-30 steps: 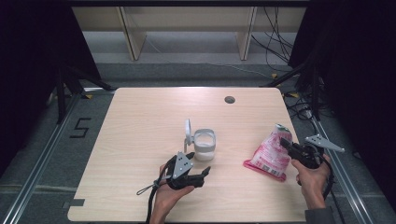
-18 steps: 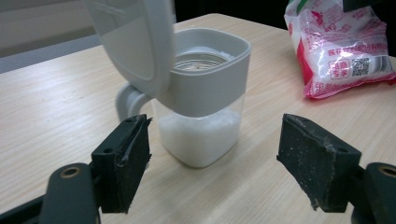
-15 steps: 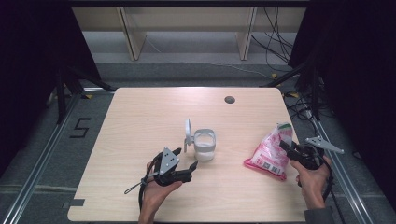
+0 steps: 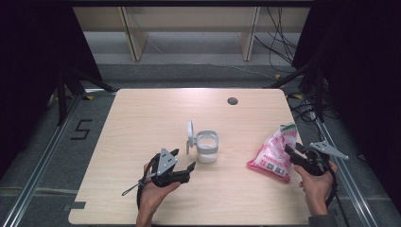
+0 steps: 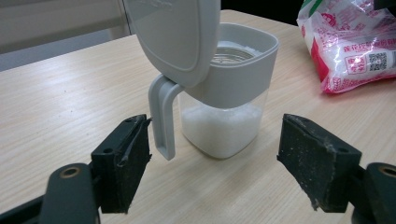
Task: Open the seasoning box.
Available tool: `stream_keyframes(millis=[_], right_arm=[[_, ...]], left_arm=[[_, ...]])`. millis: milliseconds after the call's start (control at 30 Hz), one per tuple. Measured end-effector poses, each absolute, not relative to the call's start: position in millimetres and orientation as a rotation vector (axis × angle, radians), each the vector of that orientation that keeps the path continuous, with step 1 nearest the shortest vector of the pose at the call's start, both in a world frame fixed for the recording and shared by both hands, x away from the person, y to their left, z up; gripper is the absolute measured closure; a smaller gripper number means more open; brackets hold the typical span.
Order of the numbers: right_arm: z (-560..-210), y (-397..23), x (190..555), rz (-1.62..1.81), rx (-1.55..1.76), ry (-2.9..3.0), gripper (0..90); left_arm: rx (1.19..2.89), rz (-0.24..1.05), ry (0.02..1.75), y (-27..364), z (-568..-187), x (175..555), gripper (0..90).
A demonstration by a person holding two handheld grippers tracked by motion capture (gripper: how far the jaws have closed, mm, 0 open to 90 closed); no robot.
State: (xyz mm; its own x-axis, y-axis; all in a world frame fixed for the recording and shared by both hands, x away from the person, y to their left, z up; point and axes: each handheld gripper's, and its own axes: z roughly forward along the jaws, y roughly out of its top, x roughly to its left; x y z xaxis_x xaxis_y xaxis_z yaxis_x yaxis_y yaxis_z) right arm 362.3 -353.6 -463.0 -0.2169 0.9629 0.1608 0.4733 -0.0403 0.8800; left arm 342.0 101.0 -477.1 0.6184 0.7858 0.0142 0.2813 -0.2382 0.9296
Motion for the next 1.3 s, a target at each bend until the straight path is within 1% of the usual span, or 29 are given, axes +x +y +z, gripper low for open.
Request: stream_keyframes(millis=[33, 167, 200, 300, 333, 533, 600, 633, 800, 867, 900, 933, 967, 1000, 1033, 1067, 1300], right_arm=[[-463, -355, 362, 1.198, 1.496, 1.719, 52.6], [-461, -356, 358, 1.167, 1.440, 1.726, 50.1], [-459, -351, 354, 1.181, 1.491, 1.672, 49.6], [-458, -344, 352, 1.200, 1.488, 1.691, 49.5], [-458, -347, 353, 1.197, 1.420, 1.729, 49.4], [-458, -335, 351, 1.238, 1.404, 1.750, 48.4], [-458, -334, 349, 1.206, 1.380, 1.771, 48.0], [-458, -329, 348, 1.254, 1.402, 1.769, 47.4], [-461, -313, 345, 1.274, 1.379, 1.811, 46.4], [-462, -312, 345, 1.256, 1.305, 1.859, 46.1], [-461, -305, 341, 1.263, 1.367, 1.858, 45.9], [-463, -306, 344, 1.248, 1.287, 1.880, 45.5], [-462, -301, 339, 1.251, 1.346, 1.885, 45.2], [-464, -301, 340, 1.233, 1.277, 1.901, 44.7], [-463, -298, 338, 1.228, 1.297, 1.912, 44.1], [-463, -297, 338, 1.230, 1.255, 1.913, 43.8], [-465, -282, 329, 1.224, 1.260, 1.965, 42.2]], left_arm=[[1.783, 0.592, 0.876, 101, -478, 342, 24.4], [1.795, 0.601, 0.883, 103, -478, 343, 24.4], [1.792, 0.598, 0.887, 103, -478, 343, 24.4], [1.793, 0.593, 0.884, 102, -480, 344, 24.3], [1.793, 0.595, 0.881, 103, -480, 344, 24.3], [1.789, 0.600, 0.897, 105, -480, 345, 24.4], [1.796, 0.608, 0.889, 107, -480, 347, 24.4], [1.790, 0.603, 0.910, 107, -480, 347, 24.4], [1.790, 0.604, 0.914, 109, -478, 349, 24.5], [1.792, 0.617, 0.914, 111, -477, 351, 24.6], [1.796, 0.623, 0.908, 112, -476, 352, 24.6], [1.789, 0.620, 0.916, 113, -475, 352, 24.6], [1.792, 0.630, 0.915, 113, -474, 353, 24.7], [1.792, 0.637, 0.925, 113, -474, 352, 24.7], [1.800, 0.643, 0.919, 113, -474, 352, 24.9], [1.800, 0.638, 0.922, 113, -474, 352, 24.9], [1.794, 0.635, 0.946, 116, -471, 358, 24.9]])
